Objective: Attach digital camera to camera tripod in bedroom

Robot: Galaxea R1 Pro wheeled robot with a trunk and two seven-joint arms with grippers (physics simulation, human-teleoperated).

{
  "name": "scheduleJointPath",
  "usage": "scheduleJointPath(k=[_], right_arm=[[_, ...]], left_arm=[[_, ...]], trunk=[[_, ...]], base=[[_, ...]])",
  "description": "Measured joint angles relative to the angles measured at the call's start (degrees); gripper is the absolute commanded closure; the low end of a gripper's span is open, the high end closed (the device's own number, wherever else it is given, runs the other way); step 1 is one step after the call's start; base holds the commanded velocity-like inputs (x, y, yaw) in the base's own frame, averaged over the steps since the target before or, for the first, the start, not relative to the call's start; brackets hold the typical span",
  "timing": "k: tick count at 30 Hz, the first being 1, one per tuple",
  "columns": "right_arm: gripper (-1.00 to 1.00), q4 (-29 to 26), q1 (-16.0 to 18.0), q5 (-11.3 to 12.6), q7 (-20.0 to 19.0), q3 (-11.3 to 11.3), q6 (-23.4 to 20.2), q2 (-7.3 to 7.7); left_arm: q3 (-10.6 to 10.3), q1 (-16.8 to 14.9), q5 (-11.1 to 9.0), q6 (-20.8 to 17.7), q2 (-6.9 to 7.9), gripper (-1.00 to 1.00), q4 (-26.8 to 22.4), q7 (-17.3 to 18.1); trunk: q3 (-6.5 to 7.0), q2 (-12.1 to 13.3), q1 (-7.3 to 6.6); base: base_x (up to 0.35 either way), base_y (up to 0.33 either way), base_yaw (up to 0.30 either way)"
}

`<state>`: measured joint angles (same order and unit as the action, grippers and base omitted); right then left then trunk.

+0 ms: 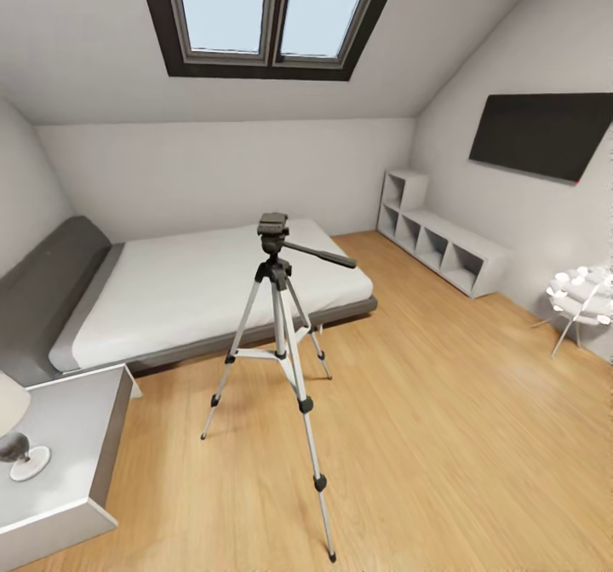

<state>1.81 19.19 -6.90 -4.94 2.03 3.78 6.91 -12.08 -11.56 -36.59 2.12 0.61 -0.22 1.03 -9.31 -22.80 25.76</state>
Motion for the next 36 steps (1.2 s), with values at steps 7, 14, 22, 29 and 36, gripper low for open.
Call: scheduleJointPath(k=[7,14,22,29,36], right_arm=[[-1.0,0.0,0.0,0.0,0.1,0.0,0.0,0.01],[-1.0,0.0,0.0,0.0,0.1,0.0,0.0,-0.05],[-1.0,-0.1,0.0,0.0,0.2,0.0,0.2,-0.01],[-1.0,-0.1,0.0,-0.1,0.2,-0.1,0.3,0.01],[-1.0,-0.1,0.0,-0.1,0.2,-0.1,0.3,0.01]], left_arm=[[0.0,0.0,0.0,0.0,0.0,1.0,0.0,0.0],[0.0,0.0,0.0,0.0,0.01,1.0,0.0,0.0],[0.0,0.0,0.0,0.0,0.0,1.0,0.0,0.0],[0.0,0.0,0.0,0.0,0.0,1.0,0.0,0.0],[0.0,0.0,0.0,0.0,0.0,1.0,0.0,0.0]], trunk=[[-0.65,0.0,0.0],[-1.3,0.0,0.0],[-2.04,0.0,0.0],[-2.68,0.0,0.0],[-3.33,0.0,0.0]], base=[[0.0,0.0,-0.11],[0.0,0.0,-0.111],[0.0,0.0,-0.109],[0.0,0.0,-0.083],[0.0,0.0,-0.071]])
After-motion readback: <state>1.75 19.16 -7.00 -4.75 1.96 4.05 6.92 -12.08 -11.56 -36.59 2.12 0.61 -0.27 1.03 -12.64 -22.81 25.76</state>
